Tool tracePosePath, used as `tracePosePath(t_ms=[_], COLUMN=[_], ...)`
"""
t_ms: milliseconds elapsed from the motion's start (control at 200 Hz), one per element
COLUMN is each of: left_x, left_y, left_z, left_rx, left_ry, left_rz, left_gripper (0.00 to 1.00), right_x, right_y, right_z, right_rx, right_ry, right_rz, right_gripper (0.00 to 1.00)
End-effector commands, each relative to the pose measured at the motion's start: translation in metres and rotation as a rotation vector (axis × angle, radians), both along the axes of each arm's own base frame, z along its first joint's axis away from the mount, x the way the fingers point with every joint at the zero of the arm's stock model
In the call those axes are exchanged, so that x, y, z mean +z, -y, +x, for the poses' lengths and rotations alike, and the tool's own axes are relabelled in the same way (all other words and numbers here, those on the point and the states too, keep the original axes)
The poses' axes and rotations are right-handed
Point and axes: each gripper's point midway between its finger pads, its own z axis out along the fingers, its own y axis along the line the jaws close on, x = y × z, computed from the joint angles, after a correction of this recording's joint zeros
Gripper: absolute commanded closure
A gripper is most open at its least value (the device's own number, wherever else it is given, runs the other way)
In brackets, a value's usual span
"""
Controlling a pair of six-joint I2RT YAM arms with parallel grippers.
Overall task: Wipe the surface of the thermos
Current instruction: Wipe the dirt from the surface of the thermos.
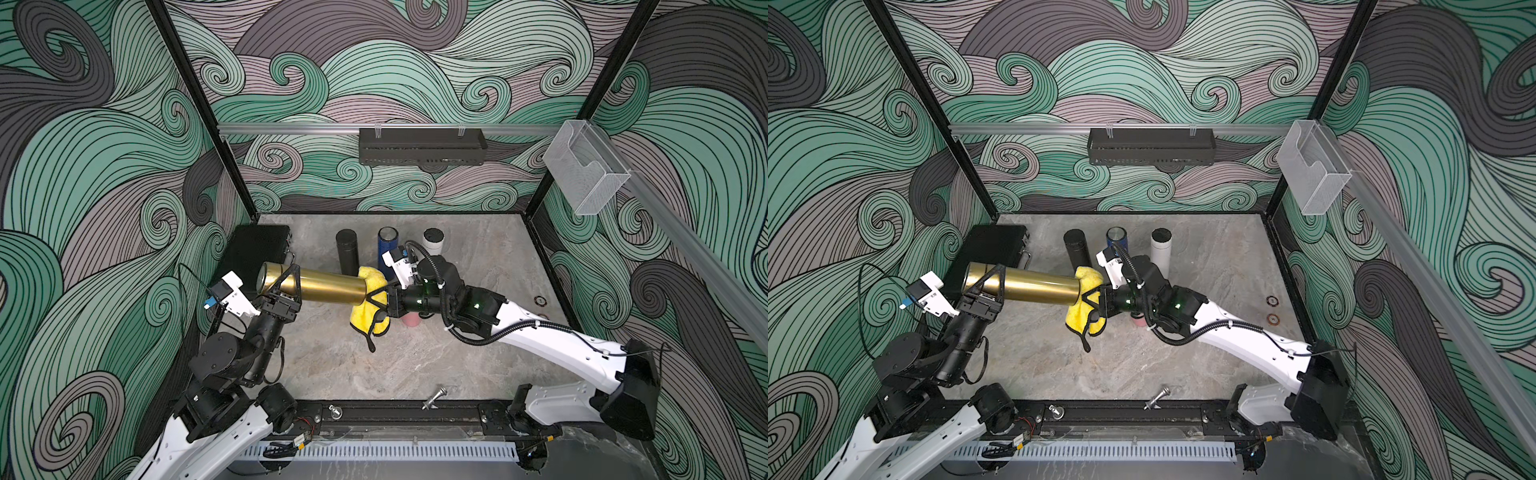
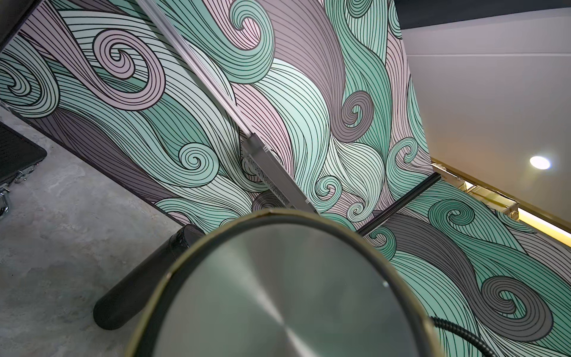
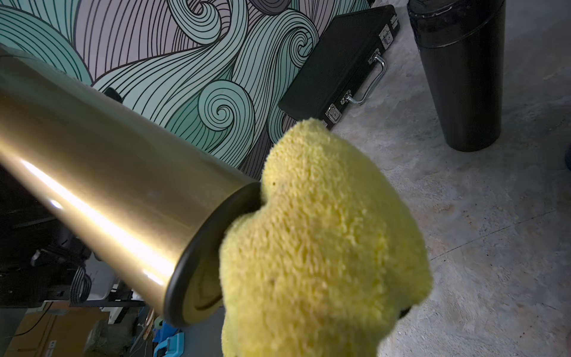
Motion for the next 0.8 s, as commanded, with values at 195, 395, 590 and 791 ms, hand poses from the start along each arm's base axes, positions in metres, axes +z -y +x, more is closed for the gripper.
tracePosePath(t_ms=[195,395,590,791], left_x=[0.018,0.011,0.014,0.018], left_y=[-0.01,-0.007,-0.002,-0.001], left_z=[0.001,0.006,0.008,0.008], left_rx=[0.059,0.064,0.045,0.042], left_ry=[0.057,0.035,0.04,0.049], left_rz=[-0.023,0.019,0.018,0.015], left_gripper=[1.0,1.0,1.0,1.0], right_x=[0.02,0.046,0.032,0.01], right_y=[-0.004,0.026,0.02,0.006], right_z=[-0.012,-0.016,-0.01,0.003], right_rx=[0.026,-0.022,-0.03,-0.041], right_ry=[0.073,0.158,0.144,0.113], right_rz=[0.049,0.053,0.029,-0.017], right_gripper=[1.0,1.0,1.0,1.0])
